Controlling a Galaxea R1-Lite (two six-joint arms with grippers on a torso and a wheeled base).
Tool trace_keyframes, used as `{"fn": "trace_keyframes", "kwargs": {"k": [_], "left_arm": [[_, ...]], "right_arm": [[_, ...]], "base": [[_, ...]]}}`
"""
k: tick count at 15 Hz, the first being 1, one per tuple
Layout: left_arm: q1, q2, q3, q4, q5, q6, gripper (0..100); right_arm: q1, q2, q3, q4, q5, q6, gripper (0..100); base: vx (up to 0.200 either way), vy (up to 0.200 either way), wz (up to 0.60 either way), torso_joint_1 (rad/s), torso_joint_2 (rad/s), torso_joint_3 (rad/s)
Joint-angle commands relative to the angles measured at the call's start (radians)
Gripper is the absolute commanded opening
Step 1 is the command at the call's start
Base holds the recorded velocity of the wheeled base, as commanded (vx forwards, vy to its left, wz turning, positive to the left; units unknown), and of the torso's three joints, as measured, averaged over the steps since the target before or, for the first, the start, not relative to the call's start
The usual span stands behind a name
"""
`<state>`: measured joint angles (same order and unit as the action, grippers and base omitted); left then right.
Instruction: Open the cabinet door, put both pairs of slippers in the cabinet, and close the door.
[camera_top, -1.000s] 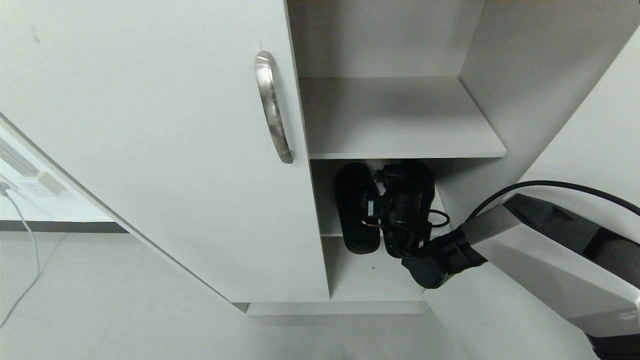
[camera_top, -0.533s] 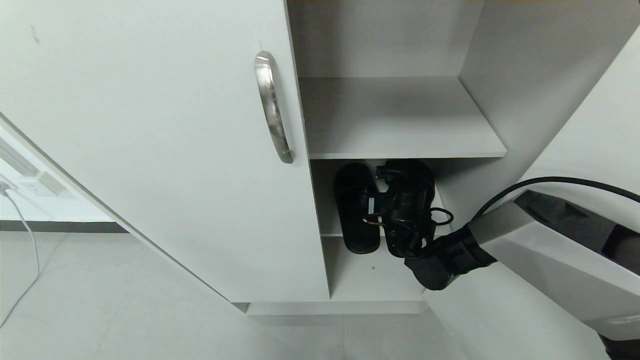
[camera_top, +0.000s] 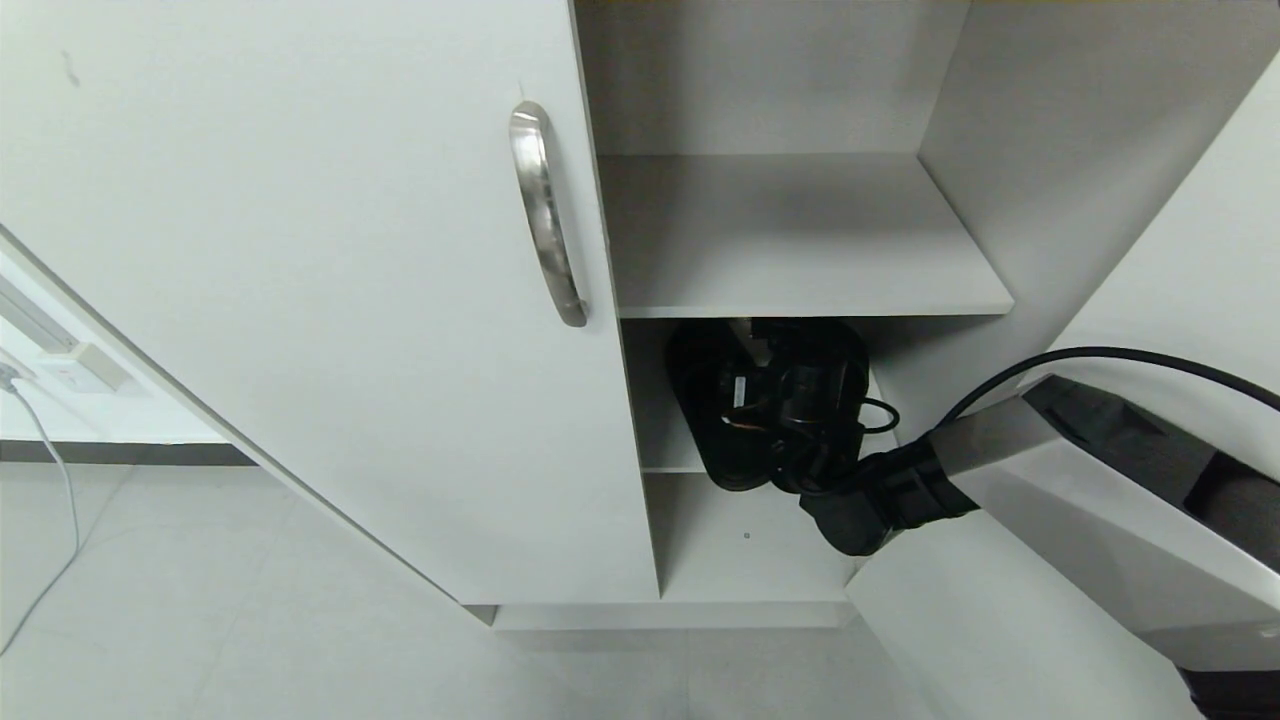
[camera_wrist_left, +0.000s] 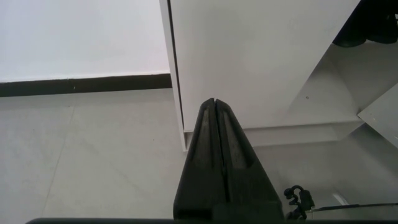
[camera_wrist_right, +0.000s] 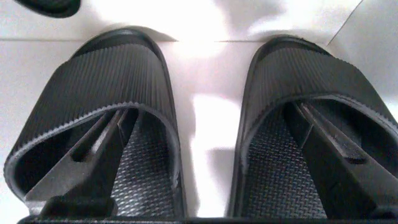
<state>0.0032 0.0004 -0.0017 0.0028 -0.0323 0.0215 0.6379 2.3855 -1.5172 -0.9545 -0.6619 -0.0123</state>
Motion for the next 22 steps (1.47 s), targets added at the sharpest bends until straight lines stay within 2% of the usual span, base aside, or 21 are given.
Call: {"fn": "trace_keyframes", "kwargs": {"k": [1,6,8,12,18,20,22], "left_arm": [[0.000,0.000,0.000,0.000,0.000,0.000,0],[0.000,0.000,0.000,-0.001,0.000,0.000,0],[0.000,0.000,0.000,0.000,0.000,0.000,0],[0.000,0.000,0.000,0.000,0.000,0.000,0],[0.000,0.000,0.000,0.000,0.002,0.000,0],[0.000,0.000,0.000,0.000,0.002,0.000,0],[0.000,0.000,0.000,0.000,0.002,0.000,0]], "right_arm": [[-0.001,0.014,-0.011,0.000,-0.001,0.000,100],[0.003,0.009,0.017,-0.007,-0.005,0.003,100],[0.016,-0.026,0.080,-0.036,-0.007,0.005,100],[0.051,-0.097,0.227,-0.121,-0.008,0.005,100],[0.161,-0.290,0.628,-0.283,-0.012,0.006,100],[0.198,-0.324,0.684,-0.296,-0.012,0.006,100],[0.203,-0.327,0.695,-0.303,-0.012,0.006,100]], "base": [[0.000,0.000,0.00,0.000,0.00,0.000],[0.000,0.000,0.00,0.000,0.00,0.000],[0.000,0.000,0.00,0.000,0.00,0.000],[0.000,0.000,0.00,0.000,0.00,0.000],[0.000,0.000,0.00,0.000,0.00,0.000],[0.000,0.000,0.00,0.000,0.00,0.000],[-0.200,0.000,0.00,0.000,0.00,0.000]]}}
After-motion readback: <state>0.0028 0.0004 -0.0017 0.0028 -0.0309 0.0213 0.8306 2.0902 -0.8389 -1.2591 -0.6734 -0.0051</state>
